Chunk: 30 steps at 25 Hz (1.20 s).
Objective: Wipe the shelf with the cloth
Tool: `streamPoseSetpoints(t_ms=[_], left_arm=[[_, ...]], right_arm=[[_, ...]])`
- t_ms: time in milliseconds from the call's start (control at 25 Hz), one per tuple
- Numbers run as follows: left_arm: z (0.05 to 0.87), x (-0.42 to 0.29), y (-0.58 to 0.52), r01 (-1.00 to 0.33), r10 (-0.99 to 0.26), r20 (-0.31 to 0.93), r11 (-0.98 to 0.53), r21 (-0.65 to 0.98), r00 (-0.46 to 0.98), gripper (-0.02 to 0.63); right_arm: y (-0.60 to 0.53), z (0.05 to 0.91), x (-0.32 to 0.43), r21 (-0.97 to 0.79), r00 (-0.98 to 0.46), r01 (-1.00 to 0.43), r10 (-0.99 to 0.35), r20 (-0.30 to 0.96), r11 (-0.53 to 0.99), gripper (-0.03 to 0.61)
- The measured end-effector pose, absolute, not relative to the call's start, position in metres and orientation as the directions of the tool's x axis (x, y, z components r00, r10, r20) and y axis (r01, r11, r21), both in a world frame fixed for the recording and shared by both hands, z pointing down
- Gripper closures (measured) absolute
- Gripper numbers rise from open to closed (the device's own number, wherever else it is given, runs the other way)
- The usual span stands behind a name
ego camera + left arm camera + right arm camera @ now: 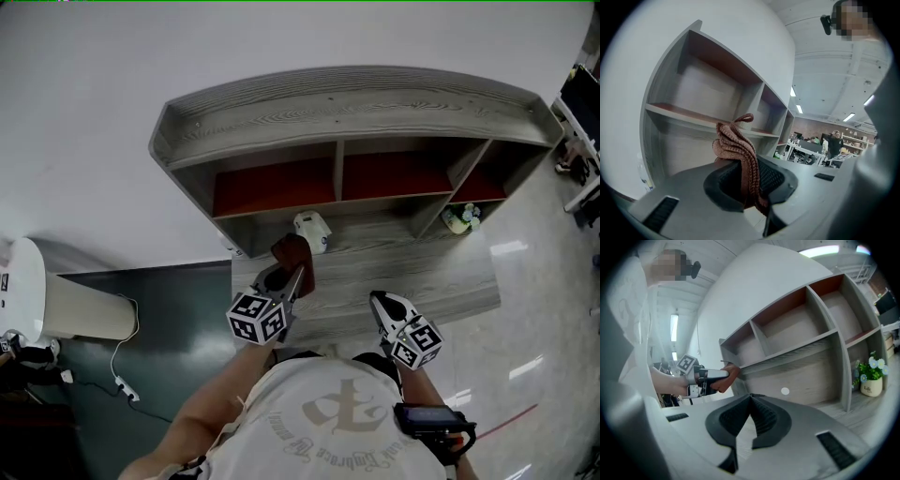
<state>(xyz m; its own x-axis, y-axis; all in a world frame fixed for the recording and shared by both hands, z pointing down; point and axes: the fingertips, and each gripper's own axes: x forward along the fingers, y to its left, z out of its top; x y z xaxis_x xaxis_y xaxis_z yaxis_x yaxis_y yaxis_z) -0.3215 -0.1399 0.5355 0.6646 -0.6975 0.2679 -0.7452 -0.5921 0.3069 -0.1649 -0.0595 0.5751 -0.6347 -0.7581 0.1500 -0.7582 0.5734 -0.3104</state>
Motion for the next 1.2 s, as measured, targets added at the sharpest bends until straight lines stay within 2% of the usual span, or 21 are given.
streamPoseSetpoints(t_ms=[320, 600, 800, 1200], left_arm=[[0.491, -0.323, -0.191, -0.792, -0.746, 0.267, -0.570, 0.219, 0.610, 0.546], [0.458, -0.297, -0.225, -0.766, -0.721, 0.259, -0.597, 0.239, 0.643, 0.544], [0.443, -0.288, -0.255, -0.831, -0.781, 0.282, -0.526, 0.183, 0.557, 0.543], [0.459, -0.254, -0.309, -0.836, -0.726, 0.423, -0.519, 0.180, 0.542, 0.543]], right_arm=[[-0.065, 0.582, -0.163, -0.331, -0.644, -0.748, -0.749, 0.155, 0.575, 0.574], [-0.074, 0.579, -0.151, -0.335, -0.682, -0.716, -0.716, 0.148, 0.613, 0.574], [-0.083, 0.575, -0.135, -0.337, -0.700, -0.699, -0.700, 0.144, 0.631, 0.574], [-0.095, 0.579, -0.120, -0.366, -0.730, -0.664, -0.671, 0.128, 0.652, 0.574]])
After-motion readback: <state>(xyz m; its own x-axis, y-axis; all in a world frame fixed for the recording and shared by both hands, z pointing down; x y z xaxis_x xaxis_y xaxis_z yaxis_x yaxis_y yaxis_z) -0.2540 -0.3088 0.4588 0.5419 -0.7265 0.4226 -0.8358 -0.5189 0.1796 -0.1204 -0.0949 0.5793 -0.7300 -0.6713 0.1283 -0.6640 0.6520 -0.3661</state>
